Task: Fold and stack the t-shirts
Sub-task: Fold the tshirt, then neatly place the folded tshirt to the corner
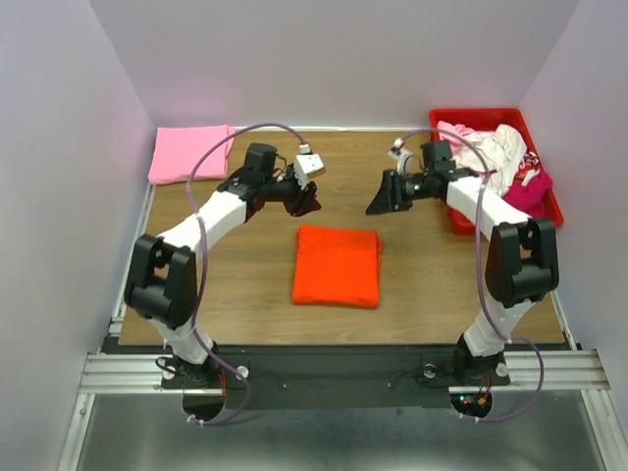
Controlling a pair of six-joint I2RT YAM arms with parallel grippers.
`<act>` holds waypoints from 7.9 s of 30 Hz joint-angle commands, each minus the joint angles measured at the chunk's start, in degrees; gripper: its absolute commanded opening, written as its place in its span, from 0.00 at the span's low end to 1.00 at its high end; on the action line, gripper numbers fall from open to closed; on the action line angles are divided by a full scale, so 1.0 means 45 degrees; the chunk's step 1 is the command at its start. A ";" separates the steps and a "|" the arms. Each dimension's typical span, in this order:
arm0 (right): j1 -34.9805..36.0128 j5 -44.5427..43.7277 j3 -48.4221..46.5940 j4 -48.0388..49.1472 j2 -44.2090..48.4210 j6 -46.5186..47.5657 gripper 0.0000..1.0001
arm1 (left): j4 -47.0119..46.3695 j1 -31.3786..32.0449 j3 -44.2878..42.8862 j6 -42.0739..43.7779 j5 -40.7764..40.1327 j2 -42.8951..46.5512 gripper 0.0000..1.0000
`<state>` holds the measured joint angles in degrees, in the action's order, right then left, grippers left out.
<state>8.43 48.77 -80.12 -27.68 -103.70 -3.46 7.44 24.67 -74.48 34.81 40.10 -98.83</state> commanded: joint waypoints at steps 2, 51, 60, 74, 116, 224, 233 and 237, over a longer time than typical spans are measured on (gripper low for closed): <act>0.1719 0.2130 0.2409 0.0755 0.0622 -0.1217 0.50 | -0.4107 0.0066 0.2932 -0.7356 0.2924 0.1395 0.47; 0.1467 0.2032 0.3489 0.2774 -0.1977 -0.2414 0.38 | -0.6693 -0.2297 0.5789 -1.1135 0.4271 -0.1850 0.37; 0.2716 0.3537 0.4071 0.2655 0.0914 -0.3664 0.39 | -0.5951 -0.0739 0.6960 -1.0723 0.5368 0.1667 0.37; 0.1704 0.2755 0.5128 0.2441 -0.2617 -0.1301 0.36 | -0.4585 -0.1436 0.6083 -0.9922 0.5056 -0.3135 0.36; 1.1096 -1.2498 -0.1083 0.0956 -0.2463 0.3387 0.51 | 0.1588 -0.8216 0.5222 -0.8126 0.1402 0.7196 0.74; 0.5647 -0.9941 -0.0204 0.0038 0.1658 0.1942 1.00 | -0.0912 -0.4581 -1.0538 -0.5785 -0.8305 -0.6925 0.00; 0.5647 -0.9784 -0.0126 0.0019 0.1599 0.1903 1.00 | -0.0560 -0.5207 -1.1438 -0.4552 -0.8266 -0.7023 0.00; 0.5647 -0.9706 -0.0185 -0.0020 0.1599 0.1903 1.00 | -0.0619 -0.5286 -1.1301 -0.4181 -0.8324 -0.6711 0.00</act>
<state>34.09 4.40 -80.71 -28.32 -98.04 4.71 6.42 0.58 -122.89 12.91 2.76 -131.72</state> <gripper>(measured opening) 0.999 0.125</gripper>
